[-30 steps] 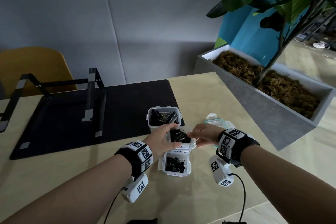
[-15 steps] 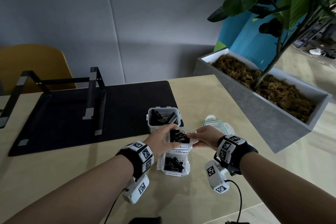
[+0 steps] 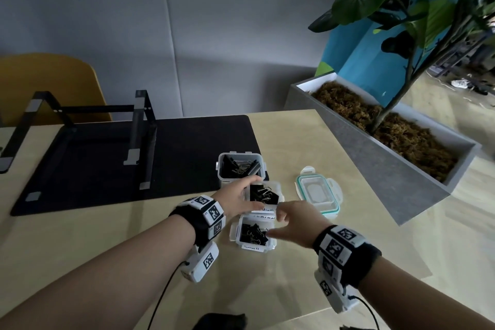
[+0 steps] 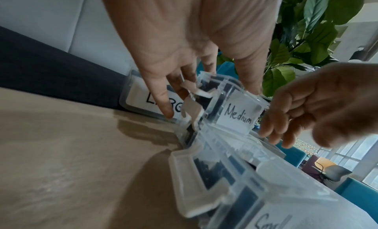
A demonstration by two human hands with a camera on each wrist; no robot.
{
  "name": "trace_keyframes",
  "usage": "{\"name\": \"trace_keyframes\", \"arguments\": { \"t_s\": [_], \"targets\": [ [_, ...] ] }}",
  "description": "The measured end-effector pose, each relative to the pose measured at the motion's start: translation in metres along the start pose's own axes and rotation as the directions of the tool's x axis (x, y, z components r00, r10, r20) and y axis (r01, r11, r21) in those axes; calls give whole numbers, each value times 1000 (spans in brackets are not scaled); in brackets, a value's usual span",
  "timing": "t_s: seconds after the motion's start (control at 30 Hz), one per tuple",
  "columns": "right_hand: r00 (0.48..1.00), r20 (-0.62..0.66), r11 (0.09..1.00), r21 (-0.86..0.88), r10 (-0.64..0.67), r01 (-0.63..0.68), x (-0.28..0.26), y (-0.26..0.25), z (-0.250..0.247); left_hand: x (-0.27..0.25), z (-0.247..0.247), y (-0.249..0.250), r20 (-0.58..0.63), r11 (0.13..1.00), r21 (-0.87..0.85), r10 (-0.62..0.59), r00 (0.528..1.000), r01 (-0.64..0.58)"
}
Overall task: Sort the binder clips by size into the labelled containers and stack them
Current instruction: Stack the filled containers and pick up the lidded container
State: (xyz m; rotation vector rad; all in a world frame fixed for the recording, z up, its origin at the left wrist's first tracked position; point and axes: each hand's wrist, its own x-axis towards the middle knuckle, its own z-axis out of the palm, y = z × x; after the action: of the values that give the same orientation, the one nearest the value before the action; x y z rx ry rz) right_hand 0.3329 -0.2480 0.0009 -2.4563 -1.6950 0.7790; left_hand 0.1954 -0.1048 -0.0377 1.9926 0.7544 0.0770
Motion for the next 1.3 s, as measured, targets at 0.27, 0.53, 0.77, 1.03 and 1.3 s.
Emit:
{"name": "trace_keyframes", "arguments": {
  "t_s": [0.27, 0.53, 0.77, 1.03, 1.3],
  "targets": [
    [975, 16, 969, -109, -219, 220, -4, -17, 30, 3, -8, -7, 46, 998, -40, -40, 998, 42],
    [985, 58, 972, -166, -161, 168, -12, -22, 15, -3, -15, -11, 50, 976, -191, -98, 994, 106],
    [988, -45, 985, -91, -148, 144, -13, -16, -58, -7, -11, -25, 76, 952, -301, -29, 997, 50],
    [988, -81, 991, -41, -130, 127, 11, -24, -80, -6, -5, -20, -23, 971, -233, -62, 998, 55],
    [990, 41, 985, -105, -134, 138, 33, -30, -82, -4, 9, -8, -134, 914, -405, -56, 989, -3]
  ]
}}
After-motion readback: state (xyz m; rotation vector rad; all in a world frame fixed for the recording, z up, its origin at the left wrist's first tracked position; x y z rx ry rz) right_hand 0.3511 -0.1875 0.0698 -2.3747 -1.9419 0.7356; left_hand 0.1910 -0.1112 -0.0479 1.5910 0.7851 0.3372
